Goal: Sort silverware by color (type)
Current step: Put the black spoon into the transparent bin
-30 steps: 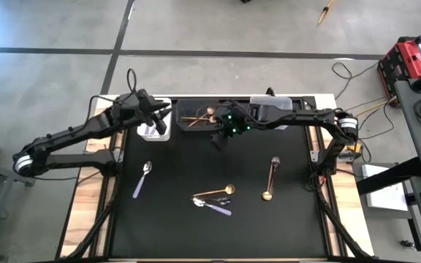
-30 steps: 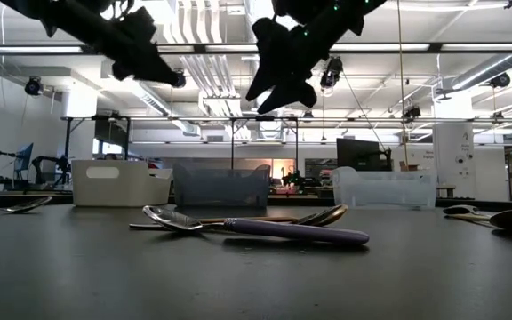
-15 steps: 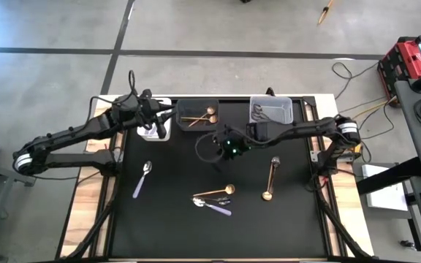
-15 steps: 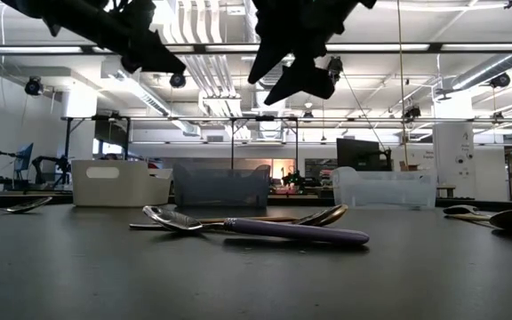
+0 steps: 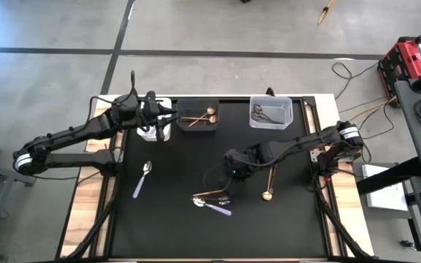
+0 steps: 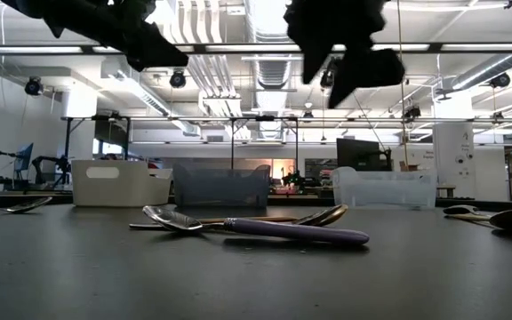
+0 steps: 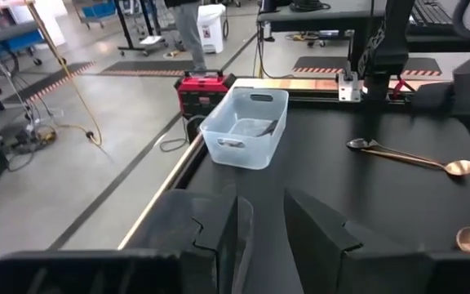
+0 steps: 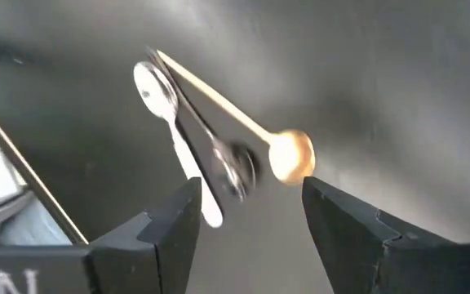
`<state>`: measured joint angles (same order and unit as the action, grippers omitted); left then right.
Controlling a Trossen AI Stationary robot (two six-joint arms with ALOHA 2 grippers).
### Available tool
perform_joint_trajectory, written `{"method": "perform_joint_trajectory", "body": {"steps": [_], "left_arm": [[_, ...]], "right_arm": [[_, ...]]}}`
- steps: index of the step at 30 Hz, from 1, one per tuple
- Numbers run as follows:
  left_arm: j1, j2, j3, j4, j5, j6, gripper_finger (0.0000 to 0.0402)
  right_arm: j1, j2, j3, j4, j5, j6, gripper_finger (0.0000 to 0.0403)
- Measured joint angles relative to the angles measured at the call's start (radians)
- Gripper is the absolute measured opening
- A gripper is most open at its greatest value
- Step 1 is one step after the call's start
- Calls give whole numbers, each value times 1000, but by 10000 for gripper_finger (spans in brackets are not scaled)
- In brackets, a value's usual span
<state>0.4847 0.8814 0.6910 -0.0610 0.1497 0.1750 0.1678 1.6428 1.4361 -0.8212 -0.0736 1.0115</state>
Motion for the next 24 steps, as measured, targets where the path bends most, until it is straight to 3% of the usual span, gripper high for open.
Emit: {"method": "perform_joint_trajectory", "body": {"steps": [14, 24], "left_arm": [[0, 0, 0, 62, 0, 76, 85], [1, 0, 0, 153, 0, 109, 84]], "right_arm": [[97, 0, -1, -313, 15, 311, 203], [48, 0, -2, -363, 18, 316, 203]]}}
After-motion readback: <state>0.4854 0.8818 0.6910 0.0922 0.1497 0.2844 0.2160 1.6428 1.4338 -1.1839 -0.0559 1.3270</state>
